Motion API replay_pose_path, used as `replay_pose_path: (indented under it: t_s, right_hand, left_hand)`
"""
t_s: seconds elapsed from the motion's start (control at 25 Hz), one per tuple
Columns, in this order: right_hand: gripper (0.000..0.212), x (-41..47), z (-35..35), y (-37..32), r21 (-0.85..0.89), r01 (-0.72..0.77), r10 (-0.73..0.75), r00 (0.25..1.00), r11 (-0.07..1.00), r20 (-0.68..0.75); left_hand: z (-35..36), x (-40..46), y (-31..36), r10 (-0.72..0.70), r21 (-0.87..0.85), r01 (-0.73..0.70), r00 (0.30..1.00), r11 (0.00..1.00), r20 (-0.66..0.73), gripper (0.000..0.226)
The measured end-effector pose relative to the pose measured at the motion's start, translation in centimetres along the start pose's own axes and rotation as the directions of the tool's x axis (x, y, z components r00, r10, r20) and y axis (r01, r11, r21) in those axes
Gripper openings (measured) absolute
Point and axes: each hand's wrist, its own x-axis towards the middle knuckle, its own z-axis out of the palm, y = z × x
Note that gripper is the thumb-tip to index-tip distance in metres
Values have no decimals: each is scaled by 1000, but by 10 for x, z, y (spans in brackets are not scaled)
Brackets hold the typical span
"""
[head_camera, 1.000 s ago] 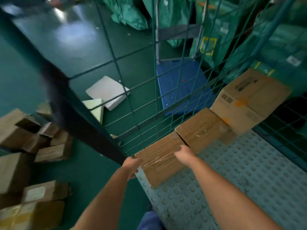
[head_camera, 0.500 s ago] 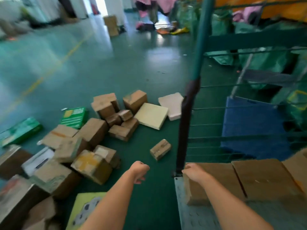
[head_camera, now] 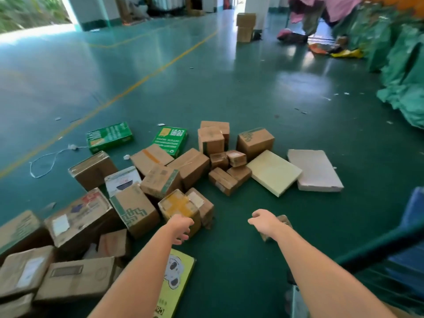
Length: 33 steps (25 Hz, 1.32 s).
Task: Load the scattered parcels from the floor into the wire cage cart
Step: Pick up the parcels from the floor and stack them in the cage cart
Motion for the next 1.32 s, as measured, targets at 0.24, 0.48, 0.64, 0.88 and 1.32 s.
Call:
replay_pose_path:
  t_s: [0.24, 0.48, 0.64, 0.88, 1.32]
  right_hand:
    - [48, 66, 12, -73, -73, 47, -40, 995, 996, 94]
    - [47, 189, -23, -131, -123, 110, -90, 984, 986, 154]
    - [47, 270, -46, -188, -166, 163, -123, 966, 973, 228]
    - [47, 348, -27, -283, -243, 235, -157, 940, 941, 303]
    - [48, 483, 68, -402, -357, 258, -115, 919, 898, 376]
  left_hand:
    - [-56, 65, 17, -47, -71, 45, 999, 996, -26, 41]
    - [-74, 145, 84, -103, -155, 94, 993, 983, -52, 38]
    - [-99, 188, 129, -184, -248, 150, 976, 957, -120, 35]
    - [-149, 244, 146, -279, -375, 204, 947, 904, -157, 27]
    - [-244, 411, 109, -415, -550, 290, 903, 784, -115, 31]
